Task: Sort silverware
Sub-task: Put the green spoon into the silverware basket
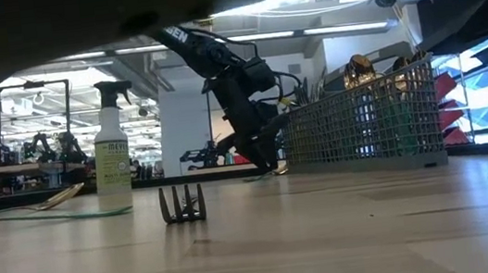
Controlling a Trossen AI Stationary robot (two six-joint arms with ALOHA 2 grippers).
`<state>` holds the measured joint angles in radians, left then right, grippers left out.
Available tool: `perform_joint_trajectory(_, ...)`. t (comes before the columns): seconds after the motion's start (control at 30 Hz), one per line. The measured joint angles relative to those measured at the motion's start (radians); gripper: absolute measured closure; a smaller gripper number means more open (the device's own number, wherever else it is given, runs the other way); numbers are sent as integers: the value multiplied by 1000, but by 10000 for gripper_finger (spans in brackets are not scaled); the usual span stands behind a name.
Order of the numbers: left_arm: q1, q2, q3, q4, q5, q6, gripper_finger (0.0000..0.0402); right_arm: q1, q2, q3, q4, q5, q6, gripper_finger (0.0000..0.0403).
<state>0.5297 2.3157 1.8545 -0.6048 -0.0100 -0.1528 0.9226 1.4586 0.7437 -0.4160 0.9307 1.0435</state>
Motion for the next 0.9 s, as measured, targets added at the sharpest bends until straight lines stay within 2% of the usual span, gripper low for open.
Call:
perform_joint_trajectory(0.3,-11,0,0,6,3,10,322,0,0,0,1,0,1,304)
perform_joint_trajectory(0.9,-14,0,0,-2,-23,-61,325,0,0,0,-1,0,0,304)
